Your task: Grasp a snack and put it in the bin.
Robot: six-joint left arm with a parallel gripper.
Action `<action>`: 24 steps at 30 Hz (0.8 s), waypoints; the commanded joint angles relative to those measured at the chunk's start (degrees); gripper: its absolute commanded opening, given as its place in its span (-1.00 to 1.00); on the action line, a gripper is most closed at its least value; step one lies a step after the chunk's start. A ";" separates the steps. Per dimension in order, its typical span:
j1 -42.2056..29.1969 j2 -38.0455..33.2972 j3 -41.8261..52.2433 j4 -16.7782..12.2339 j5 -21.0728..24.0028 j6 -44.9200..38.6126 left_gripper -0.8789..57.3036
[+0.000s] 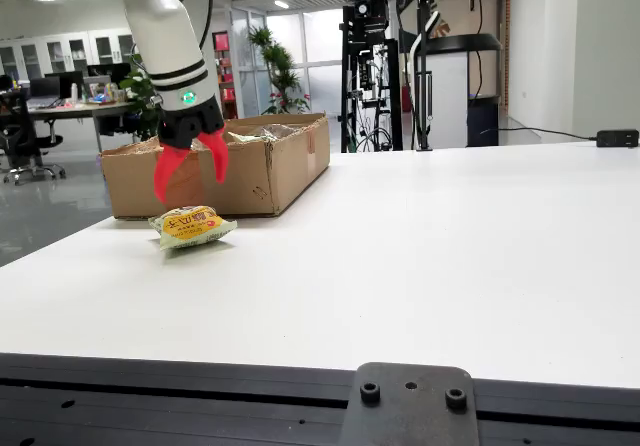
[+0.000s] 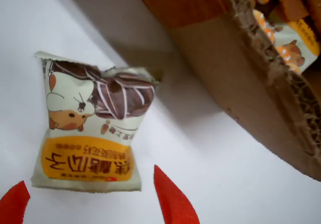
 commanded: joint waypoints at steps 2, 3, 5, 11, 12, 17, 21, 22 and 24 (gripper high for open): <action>-0.39 1.89 0.35 -0.11 -0.72 0.67 0.68; -0.39 2.20 0.40 -0.13 -0.90 0.73 0.68; -0.35 2.71 0.48 -0.15 -1.28 0.83 0.68; 0.38 3.45 0.57 -0.07 -2.43 0.92 0.68; 0.52 3.50 0.58 -0.06 -2.62 0.96 0.68; 1.00 3.70 0.60 -0.03 -3.68 1.10 0.68; 1.15 3.94 0.60 -0.02 -4.54 1.00 0.67; 1.15 4.07 0.61 -0.02 -4.71 0.95 0.67; 1.14 4.41 0.61 -0.02 -5.01 0.82 0.67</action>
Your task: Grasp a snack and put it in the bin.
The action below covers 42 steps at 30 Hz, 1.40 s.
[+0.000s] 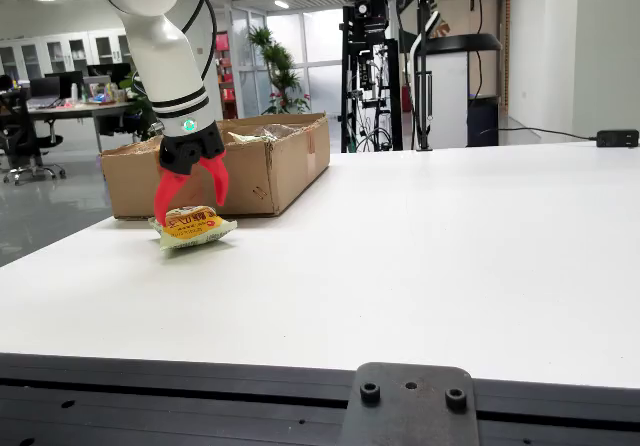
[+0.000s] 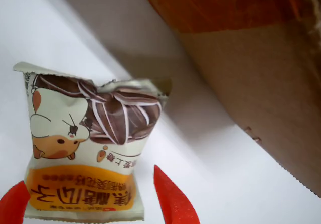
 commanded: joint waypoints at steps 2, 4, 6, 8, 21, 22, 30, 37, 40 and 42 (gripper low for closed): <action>-0.09 0.80 0.00 0.04 -0.73 -0.46 0.67; -0.17 1.16 0.00 0.04 -0.99 -0.62 0.67; -0.23 1.44 0.00 0.05 -1.24 -0.82 0.67; -0.27 1.66 0.00 0.08 -1.46 -1.02 0.67; 0.41 2.08 0.01 0.33 -1.56 -1.45 0.67; 0.50 2.08 0.01 0.34 -1.45 -1.45 0.67; 1.68 1.94 0.01 0.45 -0.31 -1.18 0.68; 2.42 1.86 0.01 0.44 -0.08 -1.00 0.69; 2.49 1.85 0.01 0.41 -0.36 -0.99 0.67; 2.42 1.85 0.01 0.41 -0.68 -1.17 0.66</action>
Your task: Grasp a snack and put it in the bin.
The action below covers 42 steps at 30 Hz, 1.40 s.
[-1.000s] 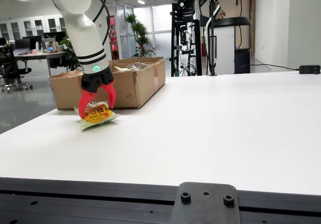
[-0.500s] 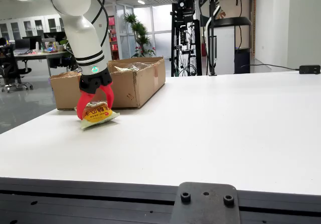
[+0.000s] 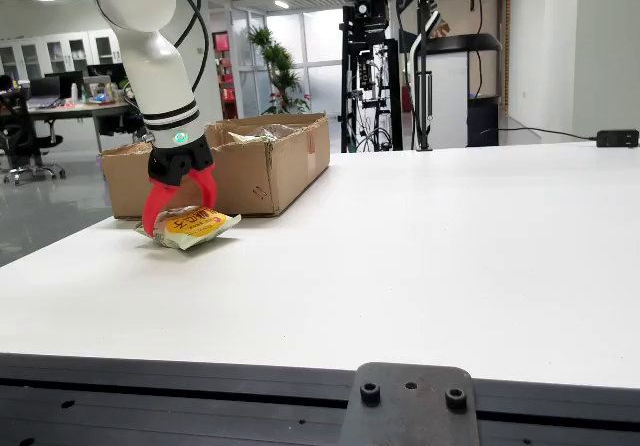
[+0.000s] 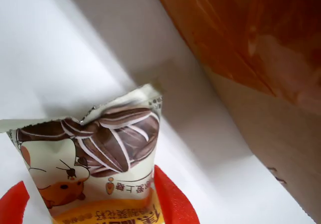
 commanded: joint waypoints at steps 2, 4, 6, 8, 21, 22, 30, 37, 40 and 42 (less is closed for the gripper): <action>-0.34 -0.06 0.00 -0.07 -0.97 -0.51 0.65; -0.69 -0.04 0.00 -0.08 -1.36 -0.97 0.64; -1.15 0.02 0.00 -0.08 -1.79 -1.45 0.63; -1.58 0.08 0.00 -0.05 -2.16 -1.94 0.61; -3.18 0.27 0.00 0.16 -2.90 -4.25 0.27; -3.37 0.29 0.00 0.16 -2.87 -4.38 0.22; -4.88 0.46 0.00 0.18 -2.14 -5.26 -0.15; -6.03 0.42 0.00 0.25 -0.36 -5.96 -0.35; -6.64 -0.12 0.00 0.26 0.39 -6.23 -0.41; -6.99 -0.81 0.00 0.29 0.94 -6.46 -0.43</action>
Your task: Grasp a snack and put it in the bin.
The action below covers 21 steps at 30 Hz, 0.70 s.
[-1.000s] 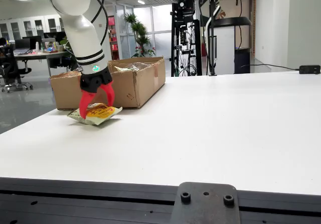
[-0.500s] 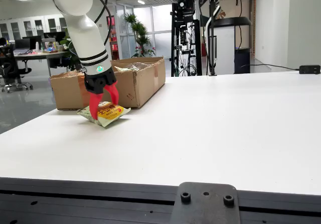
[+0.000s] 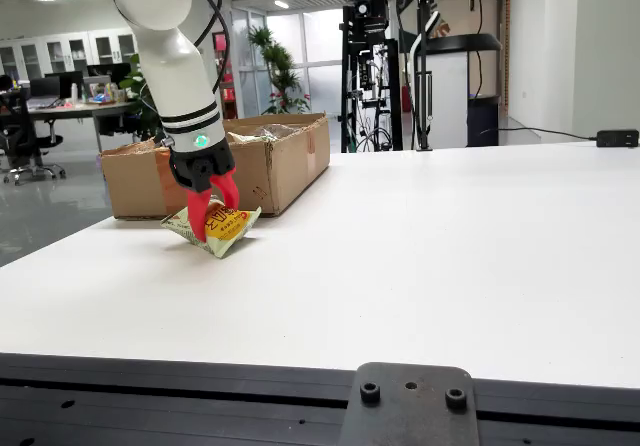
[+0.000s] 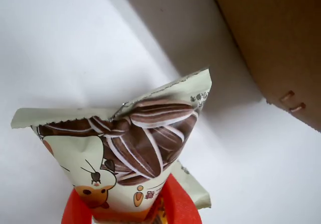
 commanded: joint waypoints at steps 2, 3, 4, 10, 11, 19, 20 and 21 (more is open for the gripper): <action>-0.83 -1.95 0.00 0.05 1.50 -0.59 -0.45; -0.95 -2.41 0.00 0.05 1.85 -0.72 -0.45; -1.09 -2.89 0.00 0.06 2.22 -0.84 -0.46; -1.84 -6.15 0.00 0.10 4.95 -1.32 -0.48; -1.93 -6.90 0.00 0.11 5.42 -1.37 -0.48; -1.74 -16.82 0.00 0.31 8.60 -2.22 -0.51; -1.57 -18.31 0.00 0.34 8.86 -2.39 -0.51; -1.34 -19.78 0.00 0.36 9.08 -2.56 -0.51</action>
